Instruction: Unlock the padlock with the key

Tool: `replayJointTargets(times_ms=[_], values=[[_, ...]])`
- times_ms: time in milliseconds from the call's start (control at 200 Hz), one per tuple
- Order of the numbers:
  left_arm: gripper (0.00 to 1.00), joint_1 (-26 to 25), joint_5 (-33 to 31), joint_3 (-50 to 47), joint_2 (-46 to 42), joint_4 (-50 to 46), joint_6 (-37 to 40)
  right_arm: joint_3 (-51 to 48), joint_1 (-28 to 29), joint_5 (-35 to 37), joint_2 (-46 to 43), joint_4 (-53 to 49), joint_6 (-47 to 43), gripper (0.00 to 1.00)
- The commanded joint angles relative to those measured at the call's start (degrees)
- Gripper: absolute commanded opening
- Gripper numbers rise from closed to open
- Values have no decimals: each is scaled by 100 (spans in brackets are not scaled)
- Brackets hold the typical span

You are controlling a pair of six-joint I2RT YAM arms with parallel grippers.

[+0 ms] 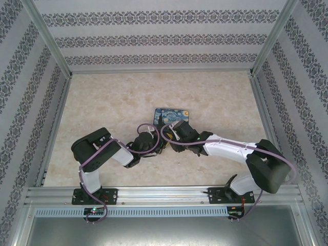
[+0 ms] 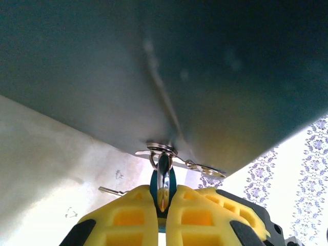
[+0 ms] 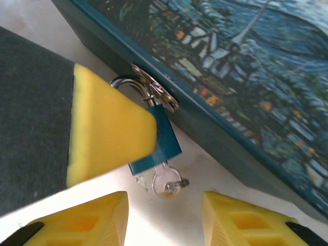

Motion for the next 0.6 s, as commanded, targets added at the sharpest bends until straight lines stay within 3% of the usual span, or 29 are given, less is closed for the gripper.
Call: replayJointTargets(times_ms=[0, 270, 510, 595], values=[[0, 56, 92, 114, -196, 46, 115, 188, 65, 204, 188, 85, -116, 41], [0, 56, 124, 113, -183, 39, 115, 346, 59, 315, 395, 142, -46, 32], [0, 55, 151, 99, -126, 54, 111, 499, -9, -67, 348, 142, 62, 0], [0, 56, 131, 80, -101, 87, 108, 438, -134, -451, 251, 179, 213, 0]])
